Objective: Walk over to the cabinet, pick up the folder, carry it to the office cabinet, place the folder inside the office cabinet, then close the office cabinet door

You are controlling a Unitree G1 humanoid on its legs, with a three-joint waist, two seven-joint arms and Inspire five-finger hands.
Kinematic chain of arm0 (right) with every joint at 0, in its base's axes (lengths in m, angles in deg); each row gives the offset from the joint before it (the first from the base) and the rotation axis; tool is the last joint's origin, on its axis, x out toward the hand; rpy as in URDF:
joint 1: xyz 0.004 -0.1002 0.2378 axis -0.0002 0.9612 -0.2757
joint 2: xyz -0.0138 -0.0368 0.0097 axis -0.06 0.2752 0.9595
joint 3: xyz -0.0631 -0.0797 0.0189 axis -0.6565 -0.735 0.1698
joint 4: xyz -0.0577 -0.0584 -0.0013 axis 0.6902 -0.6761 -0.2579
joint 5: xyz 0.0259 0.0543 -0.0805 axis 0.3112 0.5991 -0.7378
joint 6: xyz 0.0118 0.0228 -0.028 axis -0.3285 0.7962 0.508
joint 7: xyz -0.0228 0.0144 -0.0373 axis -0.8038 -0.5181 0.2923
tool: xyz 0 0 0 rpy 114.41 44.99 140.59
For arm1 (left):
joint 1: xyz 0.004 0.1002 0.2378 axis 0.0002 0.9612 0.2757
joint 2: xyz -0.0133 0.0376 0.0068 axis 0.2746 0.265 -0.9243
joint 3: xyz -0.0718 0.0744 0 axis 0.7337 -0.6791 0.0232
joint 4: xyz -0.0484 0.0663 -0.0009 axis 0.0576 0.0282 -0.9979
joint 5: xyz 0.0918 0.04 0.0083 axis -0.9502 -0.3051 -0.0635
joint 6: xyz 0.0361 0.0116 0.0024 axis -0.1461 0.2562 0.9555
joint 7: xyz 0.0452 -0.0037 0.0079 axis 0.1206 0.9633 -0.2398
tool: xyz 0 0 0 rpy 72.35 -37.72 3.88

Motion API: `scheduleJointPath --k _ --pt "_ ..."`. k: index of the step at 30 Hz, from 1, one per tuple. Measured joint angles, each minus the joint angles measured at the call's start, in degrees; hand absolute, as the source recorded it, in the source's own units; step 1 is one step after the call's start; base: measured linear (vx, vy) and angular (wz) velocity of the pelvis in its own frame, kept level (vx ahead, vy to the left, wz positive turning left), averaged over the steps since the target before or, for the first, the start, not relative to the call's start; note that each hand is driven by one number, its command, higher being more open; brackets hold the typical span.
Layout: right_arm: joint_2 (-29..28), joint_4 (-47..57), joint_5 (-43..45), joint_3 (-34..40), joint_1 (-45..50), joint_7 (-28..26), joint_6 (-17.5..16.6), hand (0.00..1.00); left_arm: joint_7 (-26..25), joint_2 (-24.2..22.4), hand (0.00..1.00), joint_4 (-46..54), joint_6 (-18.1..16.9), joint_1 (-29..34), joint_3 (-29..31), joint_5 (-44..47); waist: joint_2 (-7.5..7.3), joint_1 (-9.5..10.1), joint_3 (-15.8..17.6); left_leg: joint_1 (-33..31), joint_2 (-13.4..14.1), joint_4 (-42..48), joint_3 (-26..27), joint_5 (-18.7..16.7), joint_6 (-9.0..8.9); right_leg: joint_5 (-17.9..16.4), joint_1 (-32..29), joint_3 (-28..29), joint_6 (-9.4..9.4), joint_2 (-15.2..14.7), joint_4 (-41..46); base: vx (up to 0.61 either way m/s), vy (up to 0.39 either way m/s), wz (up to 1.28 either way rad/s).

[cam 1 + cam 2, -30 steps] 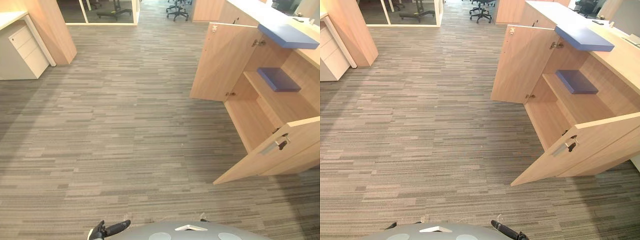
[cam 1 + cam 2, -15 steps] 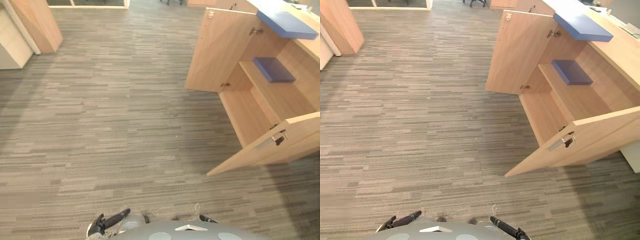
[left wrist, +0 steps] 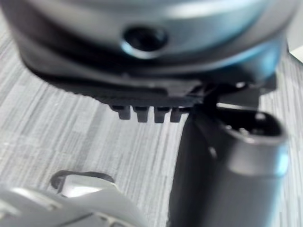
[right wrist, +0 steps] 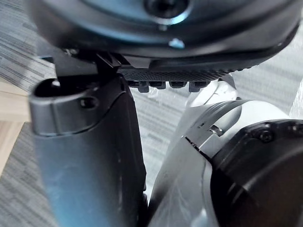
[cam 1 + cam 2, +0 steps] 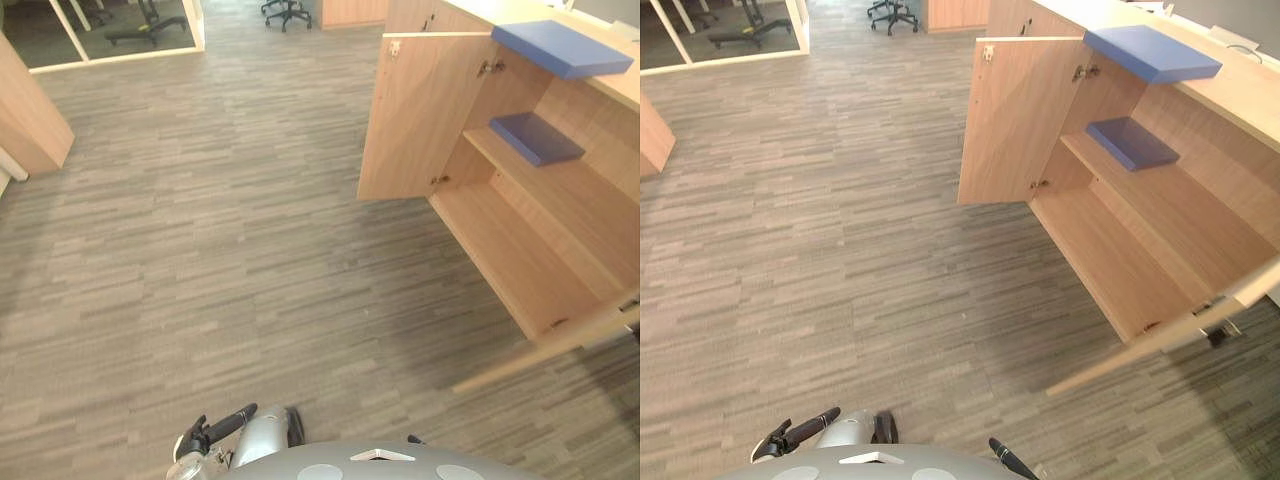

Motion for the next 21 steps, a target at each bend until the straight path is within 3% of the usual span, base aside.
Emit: scheduleJointPath --k 1,2,3,5,7,8,9,10,11,12,14,15,16,17,19,21 --pt "-0.13 0.5 0.24 -0.06 0.0 -0.13 -0.35 1.0 -0.02 0.29 1.0 -0.08 0.04 0.02 -1.08 -0.95 0.01 -0.29 -0.01 2.29 -0.77 -1.48 0.36 -0.38 0.32 2.82 -1.91 -0.24 -0.84 -0.78 5.58 0.38 0.197 -0.21" --pt "-0.23 1.88 0.48 -1.47 -0.26 -0.3 -0.67 1.0 -0.06 0.74 1.0 -0.04 0.0 0.43 -3.42 -1.63 0.07 -0.55 0.0 7.13 -1.92 -5.32 1.17 -0.6 0.42 5.33 -5.92 -2.54 -4.06 -1.96 16.63 0.39 0.221 -0.31" --pt "0.02 3.32 0.97 -3.74 -0.21 -0.27 -0.96 1.0 -0.06 0.72 1.0 -0.02 0.01 0.75 -5.35 -1.82 0.3 -0.75 0.24 12.24 -2.43 -9.93 1.51 -0.56 0.24 4.98 -9.44 -7.08 -5.25 -2.45 23.24 0.38 0.222 -0.38" --pt "0.52 4.87 0.95 -6.83 -0.12 -0.11 -1.81 1.0 0.0 0.52 1.0 0.05 0.2 0.88 -7.12 -4.07 1.83 -0.95 0.34 18.3 -2.32 -15.71 2.03 0.31 -0.51 2.82 -13.01 -13.5 -6.29 -1.17 25.04 0.37 0.207 -0.32" --pt "0.58 5.62 0.89 -8.05 -0.4 -0.14 -2.28 1.0 -0.01 1.04 1.0 -0.42 0.31 -0.21 -9.04 -4.59 2.01 -1.44 1.36 22.79 -2.25 -19.32 2.63 0.79 -0.95 -1.49 -14.44 -20.7 -4.69 -0.07 18.61 0.37 0.104 -0.12" --pt "0.55 5.64 0.88 -8.15 -0.71 -0.24 -2.63 1.0 -0.08 1.07 1.0 -0.48 0.49 -0.79 -9.08 -5.47 1.98 -1.75 1.78 24.71 -2.23 -20.84 2.89 0.6 -1.29 -3.3 -15.59 -25.93 -4.81 0.2 11.79 0.39 0.042 -0.09" --pt "0.53 5.84 0.86 -8.14 -0.99 -0.27 -2.72 1.0 -0.12 0.97 1.0 -0.35 0.62 -1.07 -9.0 -5.54 1.99 -1.86 2.26 25.71 -2.1 -21.77 3.28 0.43 -1.64 -3.54 -16.12 -28.37 -4.83 0.52 7.92 0.45 0.007 -0.3" --pt "0.51 6.26 0.69 -8.41 -1.44 -0.26 -2.75 1.0 -0.41 0.78 1.0 -0.02 0.84 -1.28 -8.98 -5.68 2.22 -1.91 2.79 26.96 -1.5 -23.82 5.29 -0.48 -3.21 -2.44 -17.03 -37.15 -3.67 1.61 -3.77 0.37 -0.006 -0.49" --pt "0.52 6.23 0.1 -8.64 -1.85 -0.06 -2.72 1.0 -0.43 0.83 1.0 0.17 0.84 -1.28 -8.84 -5.81 2.01 -1.82 2.92 27.81 -1.35 -24.82 6.75 -1.01 -4.11 -1.09 -17.04 -44.21 -3.82 1.92 -10.63 0.43 -0.017 -0.72" --pt "0.46 6.13 -0.35 -8.68 -2.26 0.1 -2.63 1.0 -0.42 0.91 1.0 0.25 0.88 -1.41 -8.25 -5.92 1.61 -1.83 3.13 28.58 -1.41 -25.45 8.59 -1.87 -5.55 0.33 -17.36 -52.6 -5.87 1.91 -16.05 0.31 -0.023 -0.63" --pt "0.4 6.78 -0.48 -8.9 -2.33 0.22 -2.31 1.0 -0.43 0.23 1.0 0.38 0.98 -1.32 -6.08 -6.03 1.61 -1.84 3.23 30.21 -1.17 -25.52 11.48 -3.02 -7.57 0.32 -16.89 -58.86 -7.41 2.64 -18.11 0.48 -0.053 -0.7" --pt "0.5 7.04 -0.94 -9.08 -2.15 0.35 -1.51 1.0 -0.47 -0.45 1.0 0.37 1.12 -1.18 -4.04 -6.1 1.67 -1.54 3.49 32.13 -0.47 -24.54 13.48 -3.92 -9.17 1.71 -15.87 -58.69 -11.73 3.96 -19.38 0.56 -0.066 -0.84" --pt "0.6 7.31 -1.49 -9.11 -2.15 0.37 -1.35 1.0 -0.49 -0.93 1.0 0.37 1.32 -1.25 -3.32 -6.11 1.95 -1.37 3.62 32.86 0.8 -23.01 14.35 -4.44 -10.08 1.37 -15.08 -58.4 -14.05 5.27 -19.43 0.62 -0.088 -0.82" --pt "0.7 7.8 -2.51 -8.98 -1.94 0.59 -1.47 1.0 -0.27 -1.35 1.0 0.38 2.05 -2.19 -3.08 -6.27 3.39 -1.77 3.74 31.41 5.19 -14.58 15.22 -5.45 -11.92 -0.37 -13.67 -58.14 -15.08 7.88 -19.58 0.5 -0.078 -0.48" --pt "0.72 8.13 -2.65 -8.89 -1.91 1.27 -1.35 1.0 0.17 -2.2 1.0 0.72 2.08 -3.13 -0.67 -5.81 3.84 -1.98 4.07 28.91 9.13 -3.23 14.93 -4.34 -12.63 -2.11 -11.92 -56.69 -14.5 9.79 -19.81 0.57 -0.098 -0.47" --pt "0.71 8.44 -2.52 -8.79 -1.91 1.8 -1.29 1.0 0.38 -5.41 1.0 2.78 1.88 -3.57 6.32 -3.33 4.69 -1.8 4.29 23.21 17.01 19.76 10.9 1.68 -9.28 -5.05 -7.07 -52.28 -13.39 13.97 -21.93 0.56 -0.085 -0.85"
